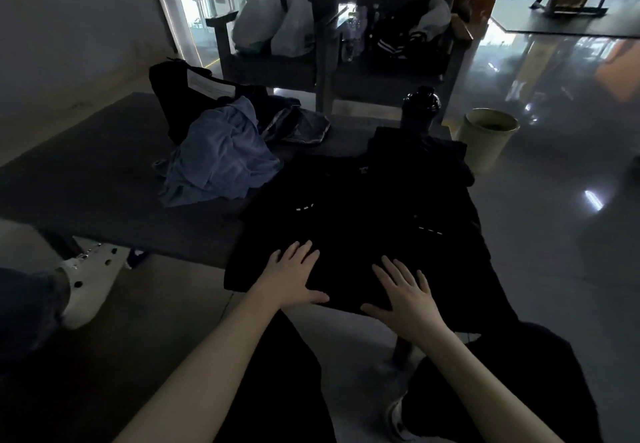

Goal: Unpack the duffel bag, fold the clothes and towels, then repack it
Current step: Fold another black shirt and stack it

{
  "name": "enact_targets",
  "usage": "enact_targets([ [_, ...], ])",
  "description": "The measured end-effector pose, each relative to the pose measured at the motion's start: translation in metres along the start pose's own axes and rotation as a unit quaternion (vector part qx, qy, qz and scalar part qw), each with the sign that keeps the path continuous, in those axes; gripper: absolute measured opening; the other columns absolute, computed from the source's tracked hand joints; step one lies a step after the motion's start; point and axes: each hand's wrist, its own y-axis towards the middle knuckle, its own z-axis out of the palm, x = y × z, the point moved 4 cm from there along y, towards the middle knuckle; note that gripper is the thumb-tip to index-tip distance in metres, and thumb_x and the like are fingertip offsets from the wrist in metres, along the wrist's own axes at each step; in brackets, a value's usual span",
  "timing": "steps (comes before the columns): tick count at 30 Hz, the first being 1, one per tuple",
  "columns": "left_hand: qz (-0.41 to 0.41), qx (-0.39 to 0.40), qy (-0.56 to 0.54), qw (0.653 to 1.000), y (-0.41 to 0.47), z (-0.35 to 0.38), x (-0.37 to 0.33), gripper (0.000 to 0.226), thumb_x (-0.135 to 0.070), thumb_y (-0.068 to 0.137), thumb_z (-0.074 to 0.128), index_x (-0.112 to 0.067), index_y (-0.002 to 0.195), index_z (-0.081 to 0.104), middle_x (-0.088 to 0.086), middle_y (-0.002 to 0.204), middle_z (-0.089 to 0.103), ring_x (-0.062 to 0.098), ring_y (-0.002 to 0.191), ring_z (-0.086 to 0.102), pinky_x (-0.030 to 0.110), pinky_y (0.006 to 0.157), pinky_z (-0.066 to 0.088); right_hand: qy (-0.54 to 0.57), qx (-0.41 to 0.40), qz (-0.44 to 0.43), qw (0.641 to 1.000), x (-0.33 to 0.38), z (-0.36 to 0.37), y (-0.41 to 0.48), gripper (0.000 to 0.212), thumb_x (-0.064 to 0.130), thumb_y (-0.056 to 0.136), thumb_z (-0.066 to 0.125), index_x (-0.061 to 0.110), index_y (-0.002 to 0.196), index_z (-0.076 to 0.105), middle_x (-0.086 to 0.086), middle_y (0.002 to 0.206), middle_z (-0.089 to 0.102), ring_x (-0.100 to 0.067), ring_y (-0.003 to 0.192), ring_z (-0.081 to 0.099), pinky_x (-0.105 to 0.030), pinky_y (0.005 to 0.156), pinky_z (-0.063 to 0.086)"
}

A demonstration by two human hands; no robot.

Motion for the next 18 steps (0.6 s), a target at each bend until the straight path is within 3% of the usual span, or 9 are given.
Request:
enact_targets([
  [4, 0.0, -0.009, 0.084, 0.996, -0.008, 0.007, -0.006, 0.105, -0.047, 0.082, 0.066, -0.018, 0.152, -0.006, 0.003, 0.16, -0.011, 0.025, 0.147, -0.006, 0.049, 0.118, 0.008, -0.011, -0.026, -0.024, 0.999, -0.007, 0.003, -0.012, 0.091, 0.054, 0.085, 0.058, 0.026, 0.152, 0.004, 0.005, 0.159, -0.005, -0.02, 0.147, -0.005, -0.043, 0.117, -0.003],
  [8, -0.024, -0.06, 0.101, 0.993, -0.011, 0.011, -0.013, 0.088, -0.034, 0.091, 0.055, -0.016, 0.152, -0.004, 0.005, 0.16, -0.007, 0.026, 0.147, -0.002, 0.049, 0.116, 0.013, -0.061, -0.028, 0.004, 0.998, -0.015, 0.007, -0.021, 0.094, 0.029, 0.084, 0.067, 0.021, 0.153, 0.004, 0.0, 0.16, -0.001, -0.024, 0.147, 0.0, -0.045, 0.117, 0.002],
  [11, -0.026, -0.067, 0.083, 0.994, -0.009, 0.012, -0.014, 0.083, -0.041, 0.093, 0.051, -0.017, 0.153, -0.001, 0.004, 0.161, -0.005, 0.026, 0.147, 0.0, 0.049, 0.116, 0.014, -0.077, -0.038, 0.025, 0.996, -0.021, 0.012, -0.026, 0.097, 0.014, 0.066, 0.08, 0.015, 0.148, 0.029, -0.007, 0.155, 0.027, -0.031, 0.141, 0.029, -0.047, 0.111, 0.026],
  [13, -0.016, -0.047, 0.063, 0.997, -0.008, 0.011, -0.01, 0.086, -0.05, 0.091, 0.051, -0.018, 0.153, 0.001, 0.002, 0.161, -0.005, 0.024, 0.147, -0.001, 0.048, 0.117, 0.012, -0.057, -0.045, 0.018, 0.997, -0.023, 0.011, -0.027, 0.086, 0.01, 0.07, 0.075, 0.014, 0.146, 0.034, -0.008, 0.153, 0.032, -0.032, 0.139, 0.033, -0.048, 0.11, 0.028],
  [16, -0.008, -0.008, -0.005, 1.0, -0.004, 0.002, 0.0, 0.076, -0.06, 0.094, 0.036, -0.024, 0.153, 0.006, -0.005, 0.161, -0.005, 0.016, 0.147, -0.003, 0.043, 0.118, 0.008, -0.051, -0.039, -0.01, 0.998, -0.024, 0.005, -0.026, 0.07, 0.019, 0.093, 0.051, 0.019, 0.152, 0.014, -0.001, 0.16, 0.008, -0.024, 0.147, 0.008, -0.042, 0.117, 0.01],
  [18, -0.017, 0.01, -0.046, 0.999, 0.001, -0.005, 0.006, 0.063, -0.056, 0.099, 0.025, -0.028, 0.153, 0.01, -0.008, 0.16, -0.003, 0.012, 0.147, -0.003, 0.04, 0.118, 0.007, -0.048, -0.033, -0.022, 0.998, -0.027, 0.001, -0.023, 0.064, 0.027, 0.098, 0.043, 0.023, 0.152, 0.009, 0.003, 0.16, 0.003, -0.02, 0.147, 0.002, -0.038, 0.118, 0.006],
])
